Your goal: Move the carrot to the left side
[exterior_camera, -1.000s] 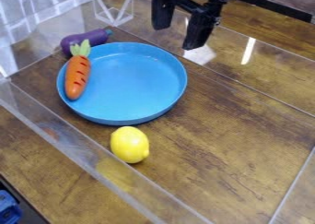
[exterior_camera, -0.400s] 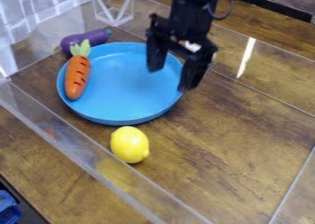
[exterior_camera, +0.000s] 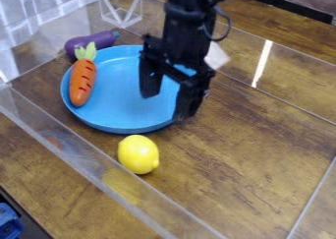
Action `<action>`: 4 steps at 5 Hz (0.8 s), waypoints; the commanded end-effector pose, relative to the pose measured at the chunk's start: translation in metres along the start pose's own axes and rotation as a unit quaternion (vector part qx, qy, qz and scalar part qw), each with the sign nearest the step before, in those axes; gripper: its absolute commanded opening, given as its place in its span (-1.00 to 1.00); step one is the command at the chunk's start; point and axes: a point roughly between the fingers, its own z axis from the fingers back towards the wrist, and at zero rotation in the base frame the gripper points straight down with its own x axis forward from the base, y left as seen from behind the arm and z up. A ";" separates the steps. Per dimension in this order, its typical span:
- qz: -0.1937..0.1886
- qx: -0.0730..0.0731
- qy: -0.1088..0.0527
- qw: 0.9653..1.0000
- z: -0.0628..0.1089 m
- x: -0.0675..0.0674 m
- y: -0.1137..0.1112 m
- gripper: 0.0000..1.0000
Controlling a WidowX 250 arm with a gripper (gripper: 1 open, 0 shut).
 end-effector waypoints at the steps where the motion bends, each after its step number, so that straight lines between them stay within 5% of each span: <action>1: -0.018 0.011 -0.047 0.999 0.013 -0.003 -0.007 1.00; 3: -0.062 0.025 -0.047 0.997 -0.015 -0.001 -0.024 1.00; 4: -0.072 0.029 -0.049 0.996 -0.021 -0.009 -0.008 1.00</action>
